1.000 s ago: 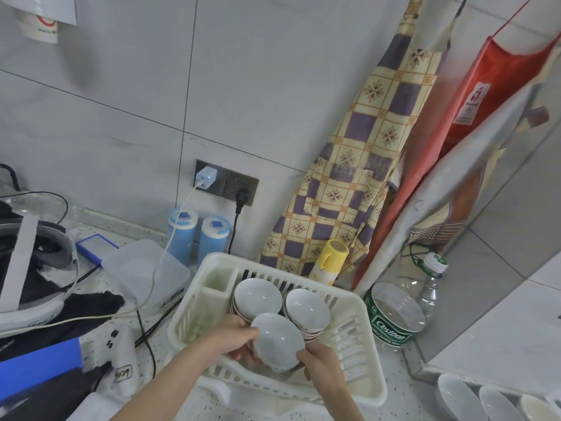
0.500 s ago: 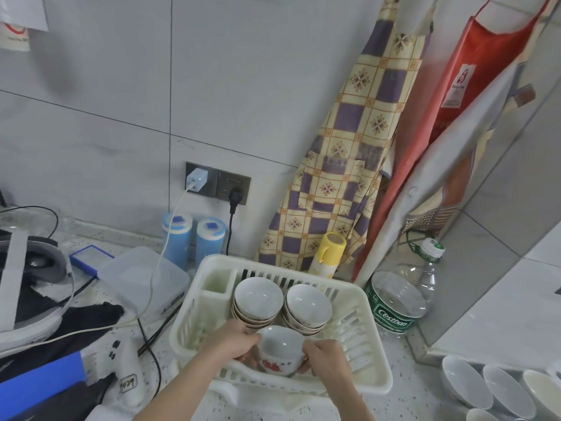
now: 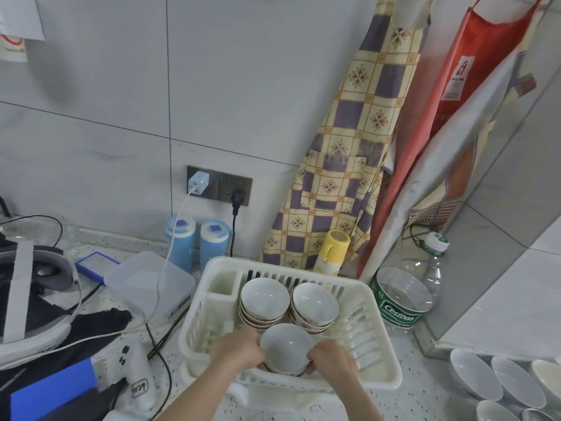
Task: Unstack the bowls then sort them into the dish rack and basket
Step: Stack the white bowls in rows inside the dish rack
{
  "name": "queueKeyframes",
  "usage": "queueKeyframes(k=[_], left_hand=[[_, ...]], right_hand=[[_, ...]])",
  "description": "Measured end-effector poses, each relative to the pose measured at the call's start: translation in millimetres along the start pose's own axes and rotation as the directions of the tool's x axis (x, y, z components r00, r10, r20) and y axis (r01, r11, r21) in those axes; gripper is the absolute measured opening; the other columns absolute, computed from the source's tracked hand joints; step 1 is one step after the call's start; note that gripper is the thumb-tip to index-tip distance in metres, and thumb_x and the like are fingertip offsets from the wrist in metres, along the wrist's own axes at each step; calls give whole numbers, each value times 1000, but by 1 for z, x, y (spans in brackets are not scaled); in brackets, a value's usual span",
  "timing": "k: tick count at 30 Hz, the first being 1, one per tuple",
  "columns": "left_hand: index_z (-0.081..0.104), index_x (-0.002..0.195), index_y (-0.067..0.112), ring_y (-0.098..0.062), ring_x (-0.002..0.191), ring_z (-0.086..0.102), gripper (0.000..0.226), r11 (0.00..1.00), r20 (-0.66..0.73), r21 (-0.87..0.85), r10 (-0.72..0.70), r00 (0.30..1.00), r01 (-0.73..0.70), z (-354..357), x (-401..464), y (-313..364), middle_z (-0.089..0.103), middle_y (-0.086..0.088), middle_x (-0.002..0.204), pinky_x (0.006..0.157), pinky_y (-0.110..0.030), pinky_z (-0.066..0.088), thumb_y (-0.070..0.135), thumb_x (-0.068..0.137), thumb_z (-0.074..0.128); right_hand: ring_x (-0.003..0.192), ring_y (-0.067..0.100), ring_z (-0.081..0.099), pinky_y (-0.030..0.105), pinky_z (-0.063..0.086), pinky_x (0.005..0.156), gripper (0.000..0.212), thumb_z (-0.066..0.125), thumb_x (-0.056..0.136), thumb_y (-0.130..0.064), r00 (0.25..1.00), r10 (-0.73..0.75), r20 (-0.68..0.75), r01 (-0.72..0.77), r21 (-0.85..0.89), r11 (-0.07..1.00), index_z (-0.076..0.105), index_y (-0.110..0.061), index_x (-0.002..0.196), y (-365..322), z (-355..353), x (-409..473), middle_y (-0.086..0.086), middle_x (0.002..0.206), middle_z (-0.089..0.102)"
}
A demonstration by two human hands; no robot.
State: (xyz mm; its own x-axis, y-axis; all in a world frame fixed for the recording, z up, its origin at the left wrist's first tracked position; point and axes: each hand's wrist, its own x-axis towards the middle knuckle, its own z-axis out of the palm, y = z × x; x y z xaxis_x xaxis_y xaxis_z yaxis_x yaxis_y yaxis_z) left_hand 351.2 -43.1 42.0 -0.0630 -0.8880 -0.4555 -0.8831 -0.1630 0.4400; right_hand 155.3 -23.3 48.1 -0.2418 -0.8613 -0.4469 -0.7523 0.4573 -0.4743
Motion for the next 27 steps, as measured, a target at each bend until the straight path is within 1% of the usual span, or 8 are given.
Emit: queueKeyframes(k=[3,6,9,12,16,20,23,27], left_hand=[[61,90,35,-16,93,66,20,1000,16,21,-9,1000,9,0,-1,1,70,10,97,77,-25,45,38,72,67],[59,88,36,-15,87,64,19,1000,16,30,5,1000,-5,1,-1,0,67,12,91,75,-25,45,39,72,69],[69,101,38,-14,89,68,28,999,19,27,33,999,-34,4,0,-1,73,13,95,80,-25,50,37,73,67],[68,105,40,-13,90,68,32,999,7,19,43,999,-43,4,0,-1,74,13,100,75,-24,50,38,73,66],[68,104,40,-13,88,65,31,999,-2,14,41,999,-40,4,-2,0,72,14,103,71,-23,50,38,73,67],[60,79,39,-11,85,65,13,1000,-25,-1,31,999,-31,2,-7,1,73,14,100,64,-21,48,43,70,69],[54,68,37,-11,78,59,16,1000,-44,-3,29,999,-29,2,-9,1,73,15,98,61,-20,46,44,69,68],[56,78,39,-10,82,63,16,999,-55,-18,39,998,-40,2,-11,2,73,15,100,69,-24,52,45,69,68]], right_hand=[[79,12,63,24,39,61,17,53,69,-25,1000,15,4,-15,-36,999,65,-23,56,0,1,1,-12,71,74],[83,15,64,25,39,62,15,53,71,-23,999,19,26,-17,-85,996,63,-22,60,-1,1,1,-10,77,75],[86,20,64,28,40,67,11,51,74,-22,1000,15,19,-11,-174,985,59,-22,65,-2,2,0,-4,90,74],[90,20,66,27,44,72,14,47,77,-26,1000,-9,25,15,-232,973,60,-23,72,-1,4,0,-4,93,75],[92,20,67,28,45,76,17,44,83,-32,999,-35,25,40,-267,963,53,-22,72,0,6,2,-4,96,74],[79,20,58,28,39,69,22,44,89,-36,997,-73,4,70,-318,946,51,-21,74,1,7,5,-4,84,63],[74,18,54,28,38,64,28,44,92,-38,996,-92,-4,86,-334,939,48,-21,71,2,8,5,-4,80,59],[76,18,56,27,38,65,31,44,93,-40,994,-109,-15,97,-343,934,46,-21,69,5,9,6,-2,84,64]])
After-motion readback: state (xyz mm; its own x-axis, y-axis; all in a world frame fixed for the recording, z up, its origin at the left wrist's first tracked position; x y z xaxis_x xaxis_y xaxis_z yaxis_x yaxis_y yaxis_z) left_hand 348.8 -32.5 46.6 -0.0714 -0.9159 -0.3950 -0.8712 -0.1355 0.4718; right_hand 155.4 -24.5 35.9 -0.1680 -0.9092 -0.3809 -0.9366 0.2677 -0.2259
